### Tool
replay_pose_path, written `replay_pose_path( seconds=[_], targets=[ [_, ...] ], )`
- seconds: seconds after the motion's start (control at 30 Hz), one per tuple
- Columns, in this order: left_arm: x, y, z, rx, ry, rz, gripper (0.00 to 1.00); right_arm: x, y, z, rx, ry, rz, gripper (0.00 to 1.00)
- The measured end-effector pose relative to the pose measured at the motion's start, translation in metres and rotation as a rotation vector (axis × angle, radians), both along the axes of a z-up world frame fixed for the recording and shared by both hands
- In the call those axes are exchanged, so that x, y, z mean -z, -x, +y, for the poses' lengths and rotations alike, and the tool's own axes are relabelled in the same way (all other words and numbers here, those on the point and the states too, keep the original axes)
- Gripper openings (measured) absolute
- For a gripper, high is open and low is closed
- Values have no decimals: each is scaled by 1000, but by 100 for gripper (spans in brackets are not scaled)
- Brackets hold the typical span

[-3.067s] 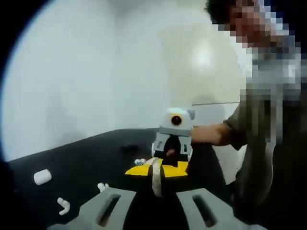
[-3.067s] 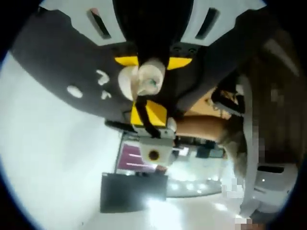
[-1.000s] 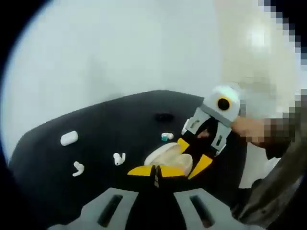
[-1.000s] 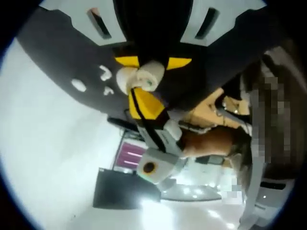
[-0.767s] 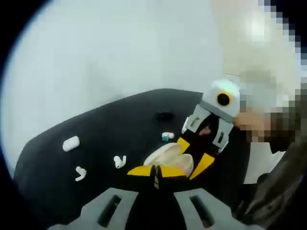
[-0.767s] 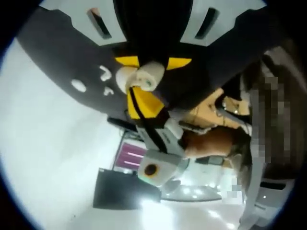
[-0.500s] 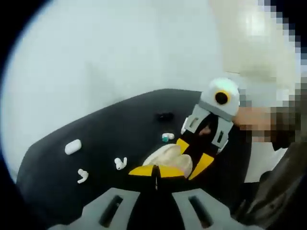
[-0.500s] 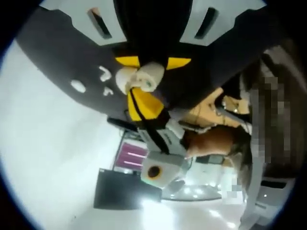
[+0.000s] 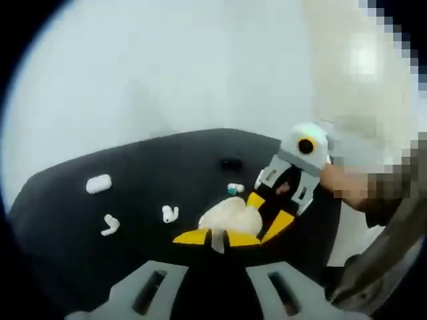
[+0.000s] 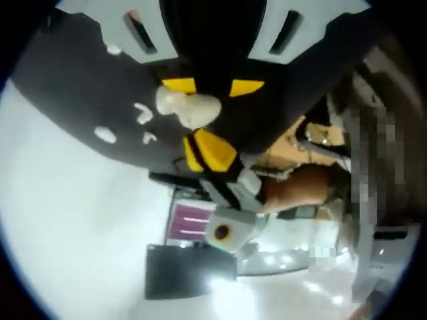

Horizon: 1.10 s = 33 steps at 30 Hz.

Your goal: Pick up three earphones and place each one into its charging case using tactile feedback, ensure that each earphone is properly inserted and securely positioned inside the case.

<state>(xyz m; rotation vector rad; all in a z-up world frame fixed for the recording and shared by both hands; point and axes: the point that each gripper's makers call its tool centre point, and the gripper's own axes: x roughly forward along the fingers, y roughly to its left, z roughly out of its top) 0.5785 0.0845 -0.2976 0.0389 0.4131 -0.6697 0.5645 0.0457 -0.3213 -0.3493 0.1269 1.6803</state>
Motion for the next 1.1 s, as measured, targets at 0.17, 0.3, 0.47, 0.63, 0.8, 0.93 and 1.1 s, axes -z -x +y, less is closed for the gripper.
replay_pose_path(
  seconds=[0.17, 0.3, 0.47, 0.63, 0.8, 0.93, 1.1],
  targets=[
    [5, 2, -2, 52, 173, 129, 19, 1, -2, -1, -1, 14, 82, 22],
    [13, -3, -1, 92, 240, 223, 25, 0, 3, -1, -22, 14, 137, 28],
    [15, -8, -14, 174, 377, 355, 26, 0, 1, 0, -18, 13, 135, 26],
    [13, -6, -24, 218, 418, 372, 26, 2, 0, 1, -18, 12, 67, 24],
    [10, 8, -28, 289, 307, 203, 16, 2, -12, 2, 36, 11, 85, 28],
    [10, 7, -26, 284, 268, 114, 15, 1, -13, -2, 40, 14, 109, 29],
    [9, 6, -22, 282, 268, 83, 14, -10, -7, -8, 10, -26, 240, 30]
  ],
)
